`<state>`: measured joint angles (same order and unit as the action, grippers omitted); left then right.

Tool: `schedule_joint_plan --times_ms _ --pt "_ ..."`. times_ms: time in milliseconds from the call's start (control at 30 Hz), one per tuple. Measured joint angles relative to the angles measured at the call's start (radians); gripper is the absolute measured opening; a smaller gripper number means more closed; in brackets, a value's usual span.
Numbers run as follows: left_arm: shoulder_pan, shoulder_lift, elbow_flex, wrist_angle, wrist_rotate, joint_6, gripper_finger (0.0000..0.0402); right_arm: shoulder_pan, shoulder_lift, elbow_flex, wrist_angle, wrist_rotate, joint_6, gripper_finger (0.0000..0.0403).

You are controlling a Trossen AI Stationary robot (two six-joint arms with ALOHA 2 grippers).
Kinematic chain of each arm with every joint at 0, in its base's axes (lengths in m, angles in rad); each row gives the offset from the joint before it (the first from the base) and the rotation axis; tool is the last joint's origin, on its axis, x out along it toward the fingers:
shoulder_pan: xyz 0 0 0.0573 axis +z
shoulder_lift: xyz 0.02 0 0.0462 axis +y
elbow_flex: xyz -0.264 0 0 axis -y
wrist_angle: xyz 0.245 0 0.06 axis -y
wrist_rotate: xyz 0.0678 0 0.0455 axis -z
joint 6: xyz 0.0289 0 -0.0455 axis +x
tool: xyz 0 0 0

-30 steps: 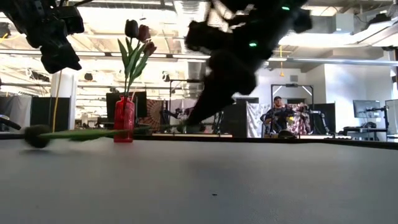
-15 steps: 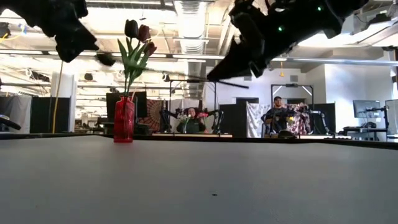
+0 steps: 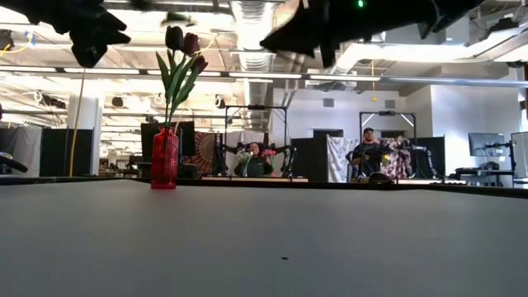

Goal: Sort flowers into vase by color
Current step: Put the black tulip into the red vase

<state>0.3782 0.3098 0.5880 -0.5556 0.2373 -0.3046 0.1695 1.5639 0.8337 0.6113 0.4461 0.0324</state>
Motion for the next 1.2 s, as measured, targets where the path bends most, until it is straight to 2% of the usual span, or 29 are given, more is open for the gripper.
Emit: schedule_joint_plan --times_ms 100,167,333,433,533,767,900,1200 --pt "0.0 -0.001 -0.001 0.059 0.007 -0.007 0.0093 -0.009 0.004 0.001 0.146 -0.002 -0.04 0.0017" --pt "0.0 0.008 -0.02 0.163 0.051 -0.022 0.0093 -0.017 0.01 0.007 0.245 -0.01 -0.067 0.0017" --pt "-0.009 0.044 -0.151 0.624 0.18 -0.064 0.0093 -0.052 0.051 0.062 0.324 -0.087 -0.083 0.0017" --pt "-0.029 0.081 -0.239 0.894 0.166 -0.091 0.0093 -0.063 0.118 0.136 0.334 -0.133 -0.088 0.0017" --pt "-0.053 0.129 -0.295 1.064 0.12 -0.093 0.0093 -0.067 0.191 0.22 0.337 -0.14 -0.103 0.0017" --pt "-0.118 0.221 -0.311 1.168 0.075 -0.046 0.0093 -0.088 0.337 0.413 0.336 -0.16 -0.12 0.0017" --pt "-0.143 0.234 -0.311 1.193 0.032 -0.01 0.0093 -0.102 0.397 0.492 0.328 -0.192 -0.12 0.0017" --pt "-0.148 0.233 -0.311 1.21 0.003 0.037 0.0093 -0.119 0.421 0.529 0.304 -0.217 -0.092 0.0017"
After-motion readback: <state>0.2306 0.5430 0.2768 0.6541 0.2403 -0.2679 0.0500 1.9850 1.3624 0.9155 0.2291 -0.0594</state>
